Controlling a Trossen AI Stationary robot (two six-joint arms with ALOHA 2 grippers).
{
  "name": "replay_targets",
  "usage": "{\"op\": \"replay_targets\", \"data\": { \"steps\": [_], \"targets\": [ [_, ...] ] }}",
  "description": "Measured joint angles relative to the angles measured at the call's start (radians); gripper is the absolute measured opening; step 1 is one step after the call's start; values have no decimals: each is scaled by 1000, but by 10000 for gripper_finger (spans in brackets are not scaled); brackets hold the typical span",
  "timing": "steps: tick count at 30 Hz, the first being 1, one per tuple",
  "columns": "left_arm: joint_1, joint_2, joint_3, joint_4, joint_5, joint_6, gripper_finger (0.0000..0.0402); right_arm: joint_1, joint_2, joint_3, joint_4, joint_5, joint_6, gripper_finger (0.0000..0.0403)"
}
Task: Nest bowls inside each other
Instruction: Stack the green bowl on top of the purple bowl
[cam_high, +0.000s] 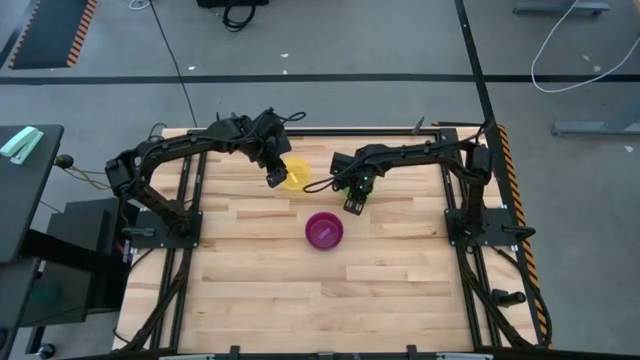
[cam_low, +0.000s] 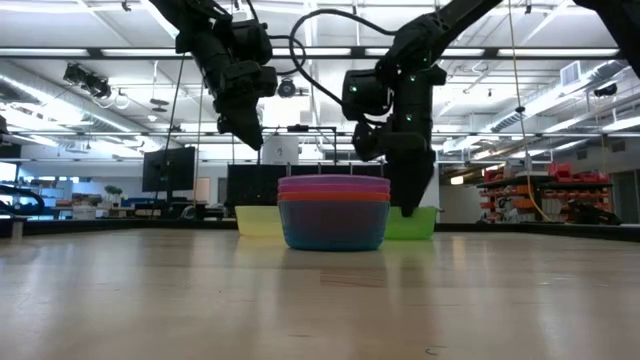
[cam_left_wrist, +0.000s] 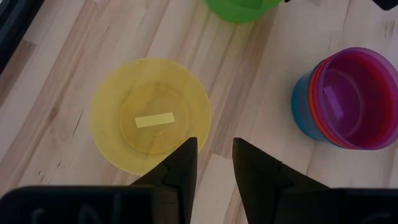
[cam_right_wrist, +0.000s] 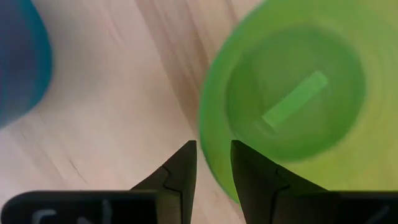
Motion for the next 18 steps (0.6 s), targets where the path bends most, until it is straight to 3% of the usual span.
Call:
{"op": "replay_targets", "data": {
  "steps": [8, 18],
  "targets": [
    [0, 0, 0, 2, 0, 0, 110, -33, 0, -13, 14, 0, 15, 98],
    [0, 0, 0, 3, 0, 2, 110, -65, -2, -13, 42, 9, -6, 9]
  ]
}}
